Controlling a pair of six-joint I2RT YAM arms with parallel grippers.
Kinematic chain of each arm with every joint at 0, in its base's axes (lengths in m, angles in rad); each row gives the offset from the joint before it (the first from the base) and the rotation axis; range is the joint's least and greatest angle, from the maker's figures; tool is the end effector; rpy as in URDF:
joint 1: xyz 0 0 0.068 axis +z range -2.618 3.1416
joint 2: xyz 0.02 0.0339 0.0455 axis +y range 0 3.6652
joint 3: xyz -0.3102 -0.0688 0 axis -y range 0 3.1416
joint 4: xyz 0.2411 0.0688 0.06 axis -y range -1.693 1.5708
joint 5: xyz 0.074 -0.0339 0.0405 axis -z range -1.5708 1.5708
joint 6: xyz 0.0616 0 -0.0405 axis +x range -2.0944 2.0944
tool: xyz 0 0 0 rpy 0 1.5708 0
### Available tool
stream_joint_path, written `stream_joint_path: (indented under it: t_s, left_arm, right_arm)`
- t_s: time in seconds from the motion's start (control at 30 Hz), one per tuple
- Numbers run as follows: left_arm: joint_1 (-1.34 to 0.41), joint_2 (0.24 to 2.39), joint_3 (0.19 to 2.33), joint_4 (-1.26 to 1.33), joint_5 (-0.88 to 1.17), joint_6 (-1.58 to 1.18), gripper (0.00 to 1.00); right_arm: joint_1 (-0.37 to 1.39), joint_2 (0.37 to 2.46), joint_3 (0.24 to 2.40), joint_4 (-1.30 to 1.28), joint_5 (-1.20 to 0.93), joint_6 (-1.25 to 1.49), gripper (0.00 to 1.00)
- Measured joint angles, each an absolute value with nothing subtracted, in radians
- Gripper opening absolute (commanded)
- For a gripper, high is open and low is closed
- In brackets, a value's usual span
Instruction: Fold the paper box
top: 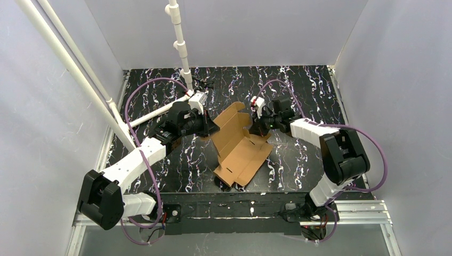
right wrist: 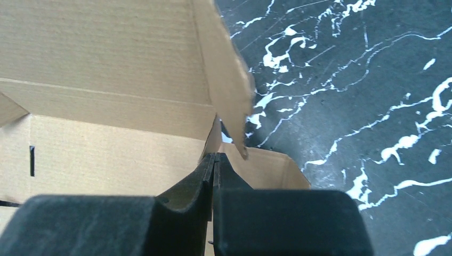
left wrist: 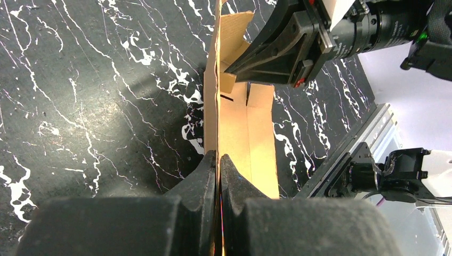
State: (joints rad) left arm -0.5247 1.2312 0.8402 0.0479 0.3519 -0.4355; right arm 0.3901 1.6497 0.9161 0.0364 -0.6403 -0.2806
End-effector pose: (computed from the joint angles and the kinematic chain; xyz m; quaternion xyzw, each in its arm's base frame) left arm 0.2374 -0.1619 0.3252 0.1366 0.7995 -0.3888 0.4369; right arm 0.3174 0.1703 0.2266 -0.4088 0.7683 0.3067 0.3853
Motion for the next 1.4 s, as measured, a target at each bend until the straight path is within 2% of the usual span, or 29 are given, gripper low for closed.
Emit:
stream_joint_path:
  t_s: [0.23,0.77,1.17,1.3,1.4]
  left_arm:
    - [-0.525,1.237,0.829,0.052,0.352,-0.450,0.00]
    - [-0.524,1.272,0.804,0.052,0.354,-0.472,0.00]
    - [-0.521,1.272,0.770,0.052,0.299,-0.492,0.00]
    - [-0.521,1.266,0.760,0.049,0.281,-0.489,0.00]
    - [-0.521,1.248,0.746,0.053,0.265,-0.479,0.00]
  right_arm:
    - [0.434,1.650,0.848,0.130,-0.622,-0.206,0.09]
    - [0.607,1.724,0.836,0.265,-0.324,-0.089,0.08]
    - [0.621,1.761,0.871,0.251,-0.312,-0.115,0.10]
    - [0.580,1.732,0.907,0.143,-0.373,-0.163,0.16]
    - [0.498,1.687,0.981,-0.030,-0.487,-0.267,0.27]
